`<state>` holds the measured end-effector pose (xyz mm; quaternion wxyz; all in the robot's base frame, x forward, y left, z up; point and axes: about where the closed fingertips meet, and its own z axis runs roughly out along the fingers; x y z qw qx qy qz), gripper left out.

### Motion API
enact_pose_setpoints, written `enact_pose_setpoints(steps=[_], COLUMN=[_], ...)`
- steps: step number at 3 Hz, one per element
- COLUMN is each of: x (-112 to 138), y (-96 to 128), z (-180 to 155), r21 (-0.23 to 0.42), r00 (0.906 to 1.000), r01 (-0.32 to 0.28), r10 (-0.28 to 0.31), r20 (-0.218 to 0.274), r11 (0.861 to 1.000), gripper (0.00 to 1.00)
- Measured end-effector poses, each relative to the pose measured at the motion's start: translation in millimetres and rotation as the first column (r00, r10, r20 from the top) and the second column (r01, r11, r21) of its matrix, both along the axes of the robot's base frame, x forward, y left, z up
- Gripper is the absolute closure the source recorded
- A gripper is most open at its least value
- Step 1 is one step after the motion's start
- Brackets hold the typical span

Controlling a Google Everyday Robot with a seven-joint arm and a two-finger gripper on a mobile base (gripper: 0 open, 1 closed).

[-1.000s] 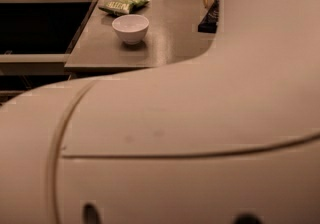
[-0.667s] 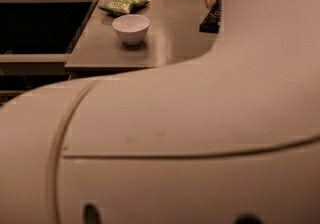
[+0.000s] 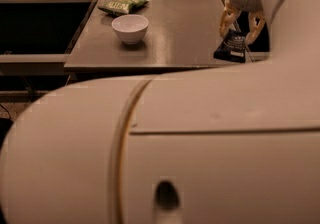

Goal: Place rxbar blueberry into top drawer

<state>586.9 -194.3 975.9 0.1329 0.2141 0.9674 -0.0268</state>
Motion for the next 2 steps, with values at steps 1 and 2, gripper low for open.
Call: enact_pose_setpoints(steps=[1, 2], x=[-5.5, -20.6], y=[-41.9, -73.0], z=[-63.2, -130.6], r21=[0.091, 0.198], r00=[0.9999, 0.9997], r01=[-0.012, -0.022], r10=[0.011, 0.02], r20=[0.012, 0.015], r11=[0.996, 0.98], gripper=[1.0, 1.0])
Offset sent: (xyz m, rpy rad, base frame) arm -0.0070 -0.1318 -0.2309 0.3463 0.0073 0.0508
